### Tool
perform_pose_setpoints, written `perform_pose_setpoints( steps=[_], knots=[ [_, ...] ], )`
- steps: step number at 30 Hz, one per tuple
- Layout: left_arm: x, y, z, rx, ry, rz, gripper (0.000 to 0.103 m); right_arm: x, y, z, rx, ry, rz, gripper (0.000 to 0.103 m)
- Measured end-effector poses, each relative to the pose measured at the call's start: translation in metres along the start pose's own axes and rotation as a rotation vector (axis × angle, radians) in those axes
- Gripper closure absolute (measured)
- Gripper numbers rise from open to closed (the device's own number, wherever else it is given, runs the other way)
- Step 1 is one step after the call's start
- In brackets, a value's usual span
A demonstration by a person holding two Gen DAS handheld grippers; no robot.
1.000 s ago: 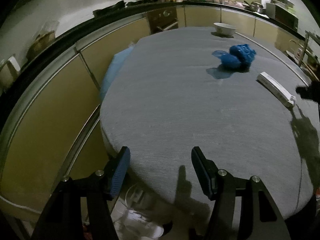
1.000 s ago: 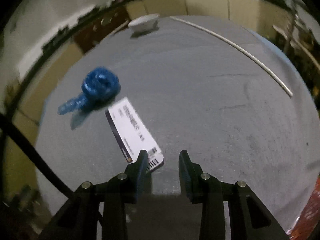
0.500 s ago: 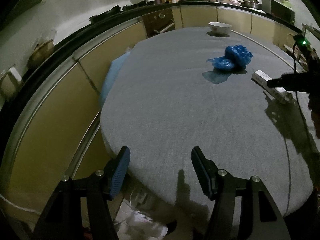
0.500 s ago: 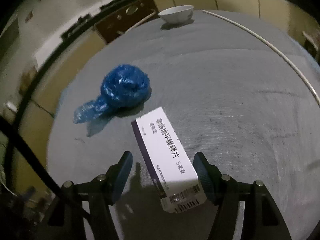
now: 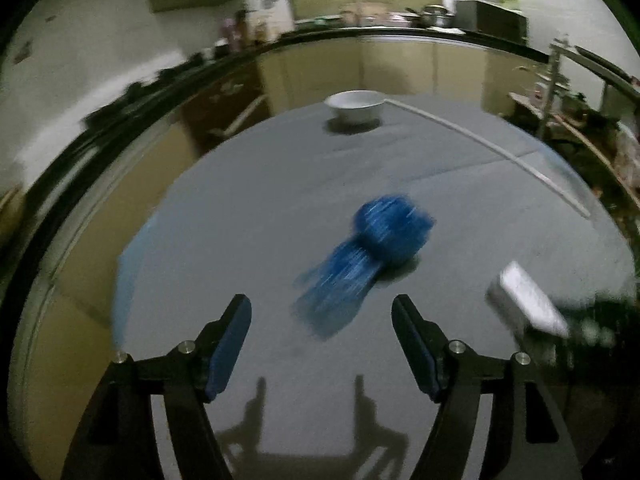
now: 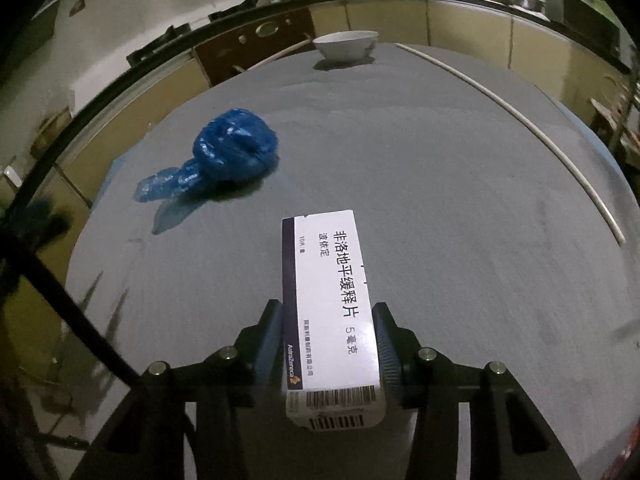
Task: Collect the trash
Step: 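Lift the white medicine box with the right tool while the left tool grasps the blue bag, then carry the blue bag and white medicine box toward the red basket with both tools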
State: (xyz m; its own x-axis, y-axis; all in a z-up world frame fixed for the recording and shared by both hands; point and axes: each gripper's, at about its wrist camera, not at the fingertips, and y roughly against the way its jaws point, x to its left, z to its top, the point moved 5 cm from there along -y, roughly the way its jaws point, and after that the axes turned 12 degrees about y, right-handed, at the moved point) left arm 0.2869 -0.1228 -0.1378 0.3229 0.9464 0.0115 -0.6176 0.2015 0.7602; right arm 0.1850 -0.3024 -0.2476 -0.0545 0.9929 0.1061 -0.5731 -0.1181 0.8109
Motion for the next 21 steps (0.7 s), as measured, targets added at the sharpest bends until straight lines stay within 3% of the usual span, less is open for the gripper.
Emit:
perform_pose_setpoints(
  steps=[7, 13, 16, 18, 21],
  knots=[
    [-0.058, -0.056, 0.045, 0.074, -0.004, -0.078, 0.03, -0.024, 0.035, -0.039, -0.029, -0.064, 0.017, 0.054],
    [-0.058, -0.1, 0.047, 0.189, 0.09, -0.068, 0.03, -0.036, 0.046, -0.052, -0.054, -0.115, 0.036, 0.055],
    [-0.054, -0.105, 0.043, 0.161, 0.118, -0.073, 0.03, -0.041, 0.046, -0.059, -0.051, -0.132, 0.046, 0.054],
    [-0.05, -0.104, 0.042, 0.134, 0.132, -0.077, 0.048, -0.04, 0.048, -0.06, -0.057, -0.134, 0.05, 0.054],
    [-0.044, -0.103, 0.038, 0.128, 0.144, -0.09, 0.059, -0.038, 0.051, -0.063, -0.065, -0.137, 0.052, 0.055]
  ],
)
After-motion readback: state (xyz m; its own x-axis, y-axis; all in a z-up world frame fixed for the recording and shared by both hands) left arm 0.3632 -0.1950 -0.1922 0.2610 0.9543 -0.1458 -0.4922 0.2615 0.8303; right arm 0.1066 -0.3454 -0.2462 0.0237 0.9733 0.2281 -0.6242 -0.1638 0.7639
